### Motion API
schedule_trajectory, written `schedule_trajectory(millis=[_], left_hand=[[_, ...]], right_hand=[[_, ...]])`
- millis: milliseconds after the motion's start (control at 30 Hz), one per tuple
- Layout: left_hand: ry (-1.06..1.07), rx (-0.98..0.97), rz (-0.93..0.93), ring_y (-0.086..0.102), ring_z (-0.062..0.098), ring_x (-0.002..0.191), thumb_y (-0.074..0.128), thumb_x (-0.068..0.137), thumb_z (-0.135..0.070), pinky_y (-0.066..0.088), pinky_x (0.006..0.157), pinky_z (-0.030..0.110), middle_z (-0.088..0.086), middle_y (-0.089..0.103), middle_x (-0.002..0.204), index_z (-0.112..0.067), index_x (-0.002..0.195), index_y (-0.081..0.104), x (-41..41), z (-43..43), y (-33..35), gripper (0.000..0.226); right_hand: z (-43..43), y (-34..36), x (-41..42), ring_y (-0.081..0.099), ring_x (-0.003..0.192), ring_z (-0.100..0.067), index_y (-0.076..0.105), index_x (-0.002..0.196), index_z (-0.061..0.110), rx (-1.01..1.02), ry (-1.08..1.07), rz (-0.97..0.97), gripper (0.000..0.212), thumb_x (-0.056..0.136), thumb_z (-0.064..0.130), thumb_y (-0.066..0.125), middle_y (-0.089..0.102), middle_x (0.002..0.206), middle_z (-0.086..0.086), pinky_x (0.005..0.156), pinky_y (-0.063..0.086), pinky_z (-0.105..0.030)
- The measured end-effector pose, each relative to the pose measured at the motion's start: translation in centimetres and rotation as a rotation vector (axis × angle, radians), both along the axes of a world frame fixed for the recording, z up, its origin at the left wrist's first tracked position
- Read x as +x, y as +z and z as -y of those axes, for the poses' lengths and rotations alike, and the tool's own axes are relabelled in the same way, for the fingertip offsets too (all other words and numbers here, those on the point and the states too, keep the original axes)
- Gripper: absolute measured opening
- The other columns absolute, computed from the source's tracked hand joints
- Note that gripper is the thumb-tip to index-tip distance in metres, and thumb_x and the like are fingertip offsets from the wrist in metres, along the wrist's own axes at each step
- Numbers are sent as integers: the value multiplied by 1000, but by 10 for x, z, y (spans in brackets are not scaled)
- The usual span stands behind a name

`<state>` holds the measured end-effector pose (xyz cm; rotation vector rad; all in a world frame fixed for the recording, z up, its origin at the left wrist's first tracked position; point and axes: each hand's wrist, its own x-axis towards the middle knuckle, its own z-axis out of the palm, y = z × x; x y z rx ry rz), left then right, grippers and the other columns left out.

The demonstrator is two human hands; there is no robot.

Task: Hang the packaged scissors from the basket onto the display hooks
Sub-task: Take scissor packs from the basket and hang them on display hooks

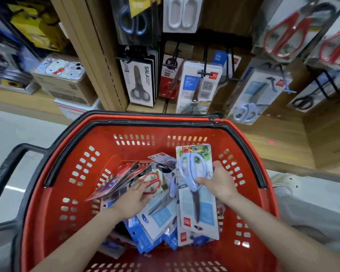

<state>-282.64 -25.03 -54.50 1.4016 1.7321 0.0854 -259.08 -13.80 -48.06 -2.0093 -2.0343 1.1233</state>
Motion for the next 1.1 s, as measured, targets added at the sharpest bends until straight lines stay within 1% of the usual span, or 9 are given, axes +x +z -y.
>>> schedule_trajectory(millis=[167, 300, 400, 533, 633, 733, 867, 1000, 1100], left_hand=[[313, 59, 378, 32, 13, 137, 43, 99, -37, 26, 108, 22, -2, 31, 150, -16, 147, 26, 28, -6, 42, 55], [441, 192, 723, 62, 7, 106, 58, 91, -28, 48, 88, 19, -1, 60, 127, -21, 125, 52, 45, -8, 91, 35], [612, 313, 777, 70, 11, 89, 70, 81, -27, 54, 74, 25, -2, 74, 101, -21, 108, 65, 41, -5, 118, 28], [703, 436, 664, 71, 11, 74, 66, 86, -16, 53, 60, 22, -7, 75, 86, -26, 94, 69, 18, 3, 140, 13], [685, 505, 534, 70, 5, 78, 65, 86, -16, 51, 67, 20, -17, 73, 86, -32, 93, 67, -6, 11, 146, 18], [695, 560, 407, 67, 4, 91, 67, 85, -17, 50, 84, 29, -17, 72, 94, -32, 99, 68, -31, 19, 143, 20], [679, 621, 297, 64, -2, 97, 68, 85, -19, 48, 90, 24, -18, 70, 101, -26, 105, 70, -56, 26, 140, 21], [692, 644, 273, 63, -7, 94, 68, 86, -20, 45, 82, 13, -26, 68, 98, -28, 102, 70, -69, 28, 139, 19], [715, 650, 294, 65, -3, 94, 67, 86, -18, 47, 84, 17, -19, 71, 99, -25, 102, 71, -75, 27, 139, 17]], right_hand=[[6, 55, 2, 57, 79, -18, 50, 99, 13, 181, 35, -179, 36, 76, 22, 77, 61, 86, 4, 64, 41, -26], [7, 79, -8, 65, 89, -17, 55, 103, 9, 43, -99, -533, 36, 75, 10, 77, 67, 99, -5, 82, 54, -37], [12, 88, -25, 68, 95, -25, 56, 113, 6, -126, -119, -749, 38, 79, 6, 73, 69, 107, -12, 82, 56, -39], [16, 88, -50, 68, 92, -19, 51, 118, 6, -127, -19, -840, 28, 91, 10, 58, 68, 109, -10, 78, 57, -28], [15, 63, -63, 60, 108, -17, 43, 127, 9, -131, 6, -773, 36, 95, 22, 51, 59, 122, -10, 95, 49, -30], [15, 20, -71, 51, 118, -18, 36, 136, 1, -211, 15, -586, 47, 95, 16, 53, 47, 137, -16, 92, 45, -22], [21, -32, -87, 37, 136, -28, 32, 141, -2, -330, 113, -352, 56, 94, 18, 57, 40, 142, -12, 109, 34, -36], [24, -57, -110, 53, 117, -30, 47, 127, -1, -323, 118, -217, 42, 95, 24, 55, 56, 122, -12, 98, 40, -36], [21, -67, -128, 62, 96, -31, 56, 115, -4, -308, 18, -202, 33, 96, 23, 54, 64, 105, -17, 86, 50, -39]])
